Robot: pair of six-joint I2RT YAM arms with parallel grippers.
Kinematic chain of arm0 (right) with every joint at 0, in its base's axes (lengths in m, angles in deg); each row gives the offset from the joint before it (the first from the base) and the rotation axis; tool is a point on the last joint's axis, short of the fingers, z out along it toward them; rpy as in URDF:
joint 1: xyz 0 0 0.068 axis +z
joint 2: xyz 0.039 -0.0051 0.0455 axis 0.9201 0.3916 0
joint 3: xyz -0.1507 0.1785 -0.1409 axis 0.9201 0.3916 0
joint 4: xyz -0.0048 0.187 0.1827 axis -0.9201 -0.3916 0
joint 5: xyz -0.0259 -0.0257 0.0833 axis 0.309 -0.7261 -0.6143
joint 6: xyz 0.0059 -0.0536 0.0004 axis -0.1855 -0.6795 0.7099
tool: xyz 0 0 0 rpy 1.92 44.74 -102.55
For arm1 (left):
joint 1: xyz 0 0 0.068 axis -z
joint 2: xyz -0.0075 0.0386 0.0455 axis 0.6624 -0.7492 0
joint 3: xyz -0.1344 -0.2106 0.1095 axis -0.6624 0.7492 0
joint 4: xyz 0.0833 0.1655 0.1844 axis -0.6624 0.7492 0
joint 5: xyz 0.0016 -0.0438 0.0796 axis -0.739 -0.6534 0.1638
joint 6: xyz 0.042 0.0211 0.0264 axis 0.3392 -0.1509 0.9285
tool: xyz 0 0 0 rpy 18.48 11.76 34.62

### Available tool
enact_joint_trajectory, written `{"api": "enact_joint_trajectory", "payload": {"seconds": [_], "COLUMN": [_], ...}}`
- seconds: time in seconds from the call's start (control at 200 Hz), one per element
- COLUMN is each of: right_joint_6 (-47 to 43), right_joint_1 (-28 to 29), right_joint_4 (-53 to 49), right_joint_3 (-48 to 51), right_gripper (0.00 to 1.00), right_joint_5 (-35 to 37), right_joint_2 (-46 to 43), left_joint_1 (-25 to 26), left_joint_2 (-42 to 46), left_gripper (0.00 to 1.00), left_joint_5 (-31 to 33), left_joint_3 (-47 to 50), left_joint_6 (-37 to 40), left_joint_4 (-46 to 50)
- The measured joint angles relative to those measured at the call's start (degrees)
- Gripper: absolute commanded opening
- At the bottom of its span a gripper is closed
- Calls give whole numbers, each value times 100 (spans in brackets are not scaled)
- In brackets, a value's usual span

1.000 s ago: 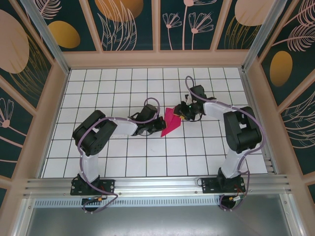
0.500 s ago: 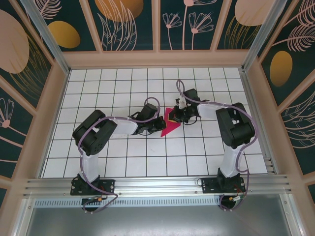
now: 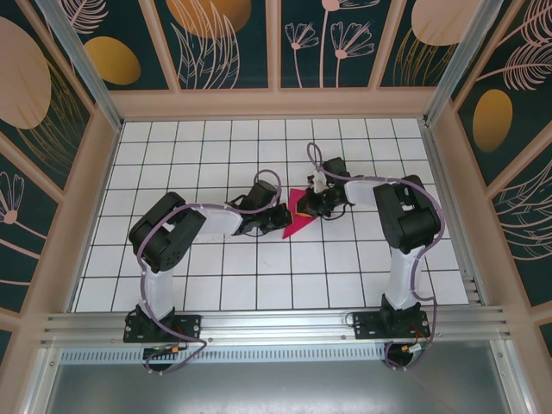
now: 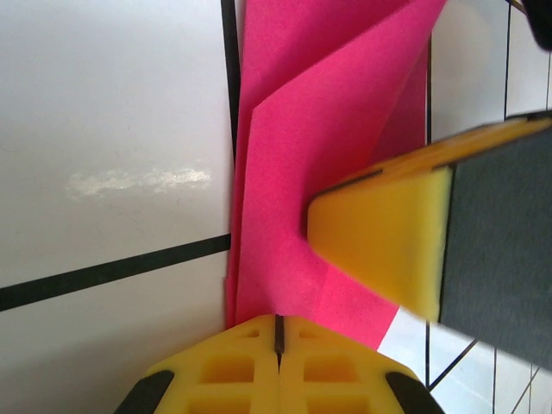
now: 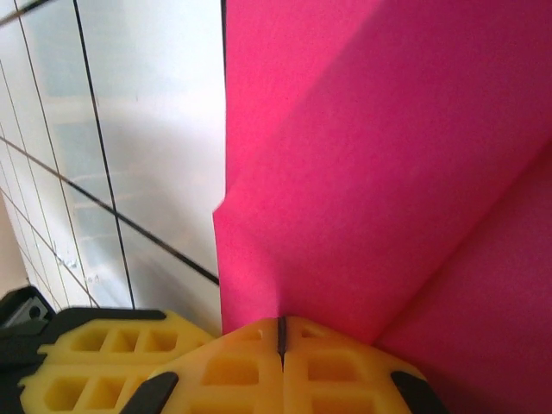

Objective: Fold a paper plane with a square sheet of paper (pick it up from the middle)
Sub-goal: Fourth fold the wing at the center of the table.

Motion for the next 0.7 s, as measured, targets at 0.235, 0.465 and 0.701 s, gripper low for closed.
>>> {"api": "enact_joint_trajectory", "payload": {"seconds": [0.235, 0.465, 0.701], "right_joint_6": [-101, -111, -249], "right_joint_1": [-284, -195, 177], "right_joint_4": [164, 389, 382], "right_joint_3": [-201, 111, 168], "right_gripper": [2, 2, 1], "right_joint_5": [299, 221, 109], "right_joint_2": [31, -352, -332], "left_joint_1": [0, 0, 0], "left_joint_2": [0, -11, -11], "left_gripper": [0, 0, 0], "left_joint_5": [-2, -7, -2], "left_joint_3": [0, -15, -37], "left_joint_6": [2, 2, 4], "left_joint_4": [0, 7, 50]}}
